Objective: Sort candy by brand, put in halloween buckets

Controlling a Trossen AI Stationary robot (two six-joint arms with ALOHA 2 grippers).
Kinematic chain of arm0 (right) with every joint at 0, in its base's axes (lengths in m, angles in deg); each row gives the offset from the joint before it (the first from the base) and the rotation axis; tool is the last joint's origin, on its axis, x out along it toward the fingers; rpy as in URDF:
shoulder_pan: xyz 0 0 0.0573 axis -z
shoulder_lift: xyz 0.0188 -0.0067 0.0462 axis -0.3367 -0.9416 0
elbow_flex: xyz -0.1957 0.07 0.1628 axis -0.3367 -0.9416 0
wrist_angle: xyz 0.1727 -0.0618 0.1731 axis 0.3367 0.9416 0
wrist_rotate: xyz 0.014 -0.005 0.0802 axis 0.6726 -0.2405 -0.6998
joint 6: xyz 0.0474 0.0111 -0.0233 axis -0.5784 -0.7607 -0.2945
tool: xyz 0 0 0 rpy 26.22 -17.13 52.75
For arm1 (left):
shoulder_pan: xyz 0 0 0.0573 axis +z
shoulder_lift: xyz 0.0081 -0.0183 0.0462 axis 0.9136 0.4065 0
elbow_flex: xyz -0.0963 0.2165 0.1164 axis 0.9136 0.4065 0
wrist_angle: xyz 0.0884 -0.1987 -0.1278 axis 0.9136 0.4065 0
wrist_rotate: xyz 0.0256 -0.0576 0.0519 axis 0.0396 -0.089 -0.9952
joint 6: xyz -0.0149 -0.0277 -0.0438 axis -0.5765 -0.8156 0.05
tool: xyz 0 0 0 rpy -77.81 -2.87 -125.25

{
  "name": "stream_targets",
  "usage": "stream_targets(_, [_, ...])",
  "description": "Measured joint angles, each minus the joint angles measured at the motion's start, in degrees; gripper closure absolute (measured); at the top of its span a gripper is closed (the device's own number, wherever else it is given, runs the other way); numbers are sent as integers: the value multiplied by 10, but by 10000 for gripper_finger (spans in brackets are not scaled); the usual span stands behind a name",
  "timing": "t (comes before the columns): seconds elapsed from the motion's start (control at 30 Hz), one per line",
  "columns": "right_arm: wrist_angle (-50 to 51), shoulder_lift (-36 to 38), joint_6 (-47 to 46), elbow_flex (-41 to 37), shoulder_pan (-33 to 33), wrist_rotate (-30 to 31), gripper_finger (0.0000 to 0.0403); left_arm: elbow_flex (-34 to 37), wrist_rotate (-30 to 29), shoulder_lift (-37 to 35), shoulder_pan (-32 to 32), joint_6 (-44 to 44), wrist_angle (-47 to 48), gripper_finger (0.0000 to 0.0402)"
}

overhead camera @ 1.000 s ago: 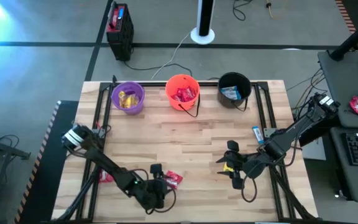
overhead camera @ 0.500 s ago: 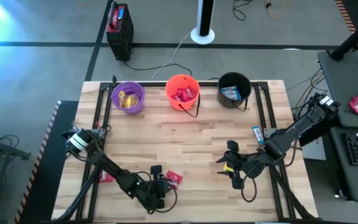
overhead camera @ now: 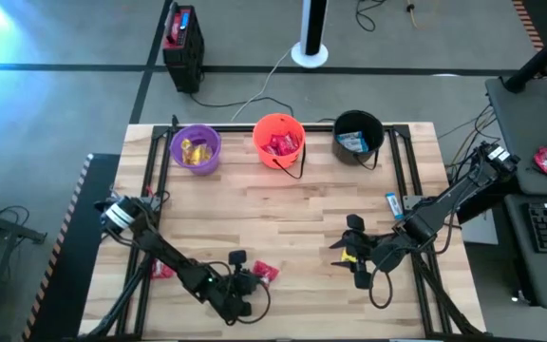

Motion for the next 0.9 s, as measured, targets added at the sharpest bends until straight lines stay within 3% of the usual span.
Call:
stream_targets(0.1, [-1, 0, 1, -1, 0, 7, 206, 2, -4, -19, 0, 25, 3, 398])
stream_targets(0.3, [-17, 0, 25, -15, 1, 47, 207, 2, -80, -88, 13, 105, 5, 400])
stream_targets(0.57, [-46, 0, 62, -23, 3, 84, 207, 12, -84, -203, 105, 250, 53, 401])
stream_targets(0.9, [-59, 0, 83, -23, 6, 125, 207, 19, 140, -324, 389, 485, 19, 401])
